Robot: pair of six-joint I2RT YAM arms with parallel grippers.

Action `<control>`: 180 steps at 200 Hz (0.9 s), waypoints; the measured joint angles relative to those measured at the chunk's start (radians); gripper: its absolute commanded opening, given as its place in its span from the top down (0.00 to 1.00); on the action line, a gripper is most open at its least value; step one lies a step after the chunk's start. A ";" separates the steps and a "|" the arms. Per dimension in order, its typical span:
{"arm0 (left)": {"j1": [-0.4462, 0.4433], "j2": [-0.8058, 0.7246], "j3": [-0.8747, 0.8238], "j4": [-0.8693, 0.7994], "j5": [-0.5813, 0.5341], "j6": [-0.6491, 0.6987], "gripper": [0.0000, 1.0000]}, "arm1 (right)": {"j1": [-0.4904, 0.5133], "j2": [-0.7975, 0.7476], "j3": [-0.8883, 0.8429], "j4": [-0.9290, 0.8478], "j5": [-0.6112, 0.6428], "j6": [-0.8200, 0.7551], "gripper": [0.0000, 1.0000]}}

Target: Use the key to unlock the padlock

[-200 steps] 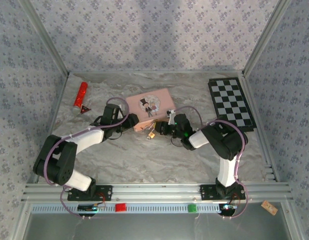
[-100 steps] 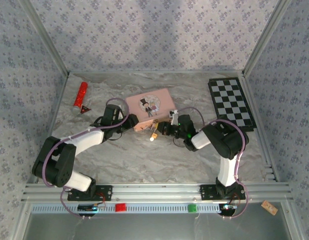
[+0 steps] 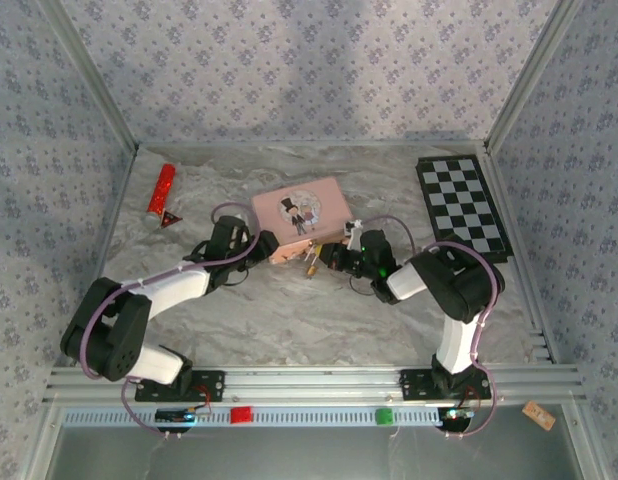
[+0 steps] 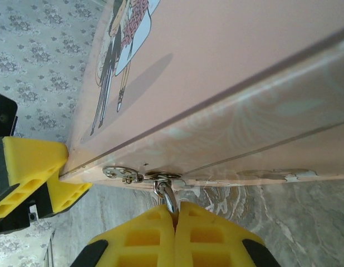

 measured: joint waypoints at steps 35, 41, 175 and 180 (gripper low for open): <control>-0.006 0.000 0.000 -0.002 0.002 -0.005 0.42 | -0.003 -0.012 -0.010 -0.002 0.002 0.018 1.00; -0.007 0.000 0.000 -0.002 0.002 -0.007 0.42 | -0.003 -0.012 -0.011 0.001 0.002 0.022 1.00; -0.098 0.023 0.016 0.013 -0.038 -0.056 0.40 | 0.001 0.024 -0.102 0.228 0.162 0.163 1.00; -0.100 0.025 0.017 0.014 -0.038 -0.057 0.40 | 0.001 0.028 -0.103 0.238 0.168 0.167 1.00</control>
